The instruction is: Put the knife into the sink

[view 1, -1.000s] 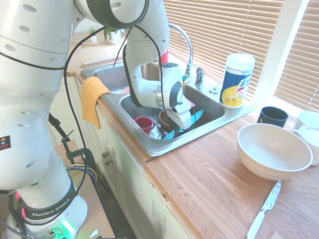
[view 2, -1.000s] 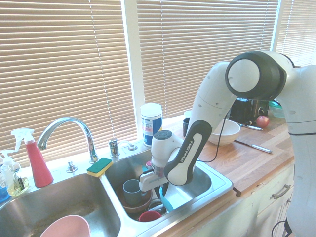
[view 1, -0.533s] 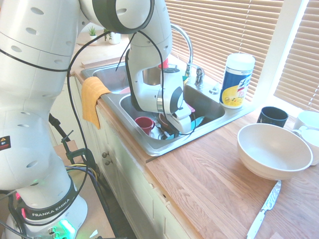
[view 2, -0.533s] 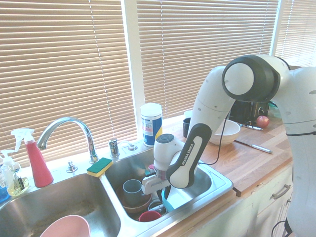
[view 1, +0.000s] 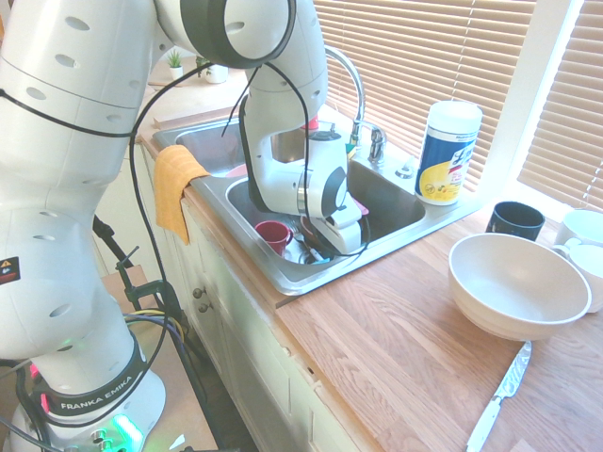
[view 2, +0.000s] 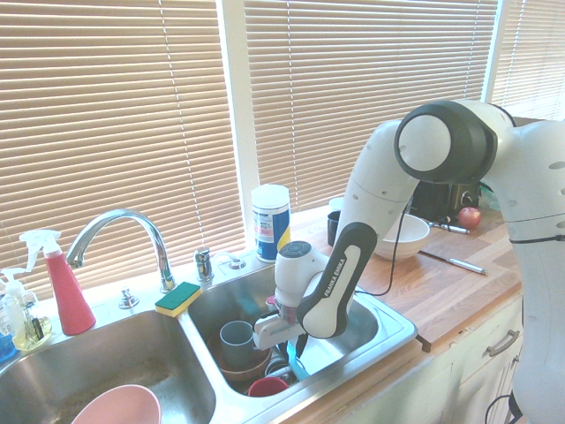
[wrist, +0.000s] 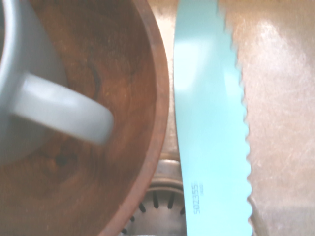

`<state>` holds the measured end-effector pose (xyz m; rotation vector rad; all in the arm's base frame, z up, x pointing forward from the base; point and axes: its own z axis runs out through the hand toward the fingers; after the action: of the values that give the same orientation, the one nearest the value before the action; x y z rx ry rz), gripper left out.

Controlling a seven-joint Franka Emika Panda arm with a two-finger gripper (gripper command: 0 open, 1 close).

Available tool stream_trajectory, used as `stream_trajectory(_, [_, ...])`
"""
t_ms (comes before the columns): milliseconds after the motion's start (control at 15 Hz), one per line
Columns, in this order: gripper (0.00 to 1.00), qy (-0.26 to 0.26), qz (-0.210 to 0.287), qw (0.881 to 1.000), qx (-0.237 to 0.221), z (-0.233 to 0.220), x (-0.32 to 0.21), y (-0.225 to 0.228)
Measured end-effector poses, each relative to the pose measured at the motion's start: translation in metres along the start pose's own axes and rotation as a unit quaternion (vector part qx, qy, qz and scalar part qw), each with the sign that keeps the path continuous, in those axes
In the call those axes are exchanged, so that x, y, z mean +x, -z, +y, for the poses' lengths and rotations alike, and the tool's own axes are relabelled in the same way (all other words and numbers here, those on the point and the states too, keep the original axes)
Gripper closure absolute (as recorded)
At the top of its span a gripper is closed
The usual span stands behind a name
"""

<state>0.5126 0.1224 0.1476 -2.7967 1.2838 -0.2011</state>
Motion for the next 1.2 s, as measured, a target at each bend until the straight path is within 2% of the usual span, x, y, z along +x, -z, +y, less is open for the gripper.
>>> stream_trajectory(333, [0.0, -0.005, -0.007, 1.0, 0.011, -0.004, 0.011, 0.002])
stream_trajectory(600, [0.0, -0.002, 0.006, 1.0, 0.02, -0.014, 0.016, 0.031])
stream_trajectory(867, [0.0, 0.012, 0.023, 1.0, 0.016, -0.017, 0.02, 0.079])
stream_trajectory(1200, [0.0, 0.034, 0.023, 0.999, 0.007, -0.012, 0.024, 0.184])
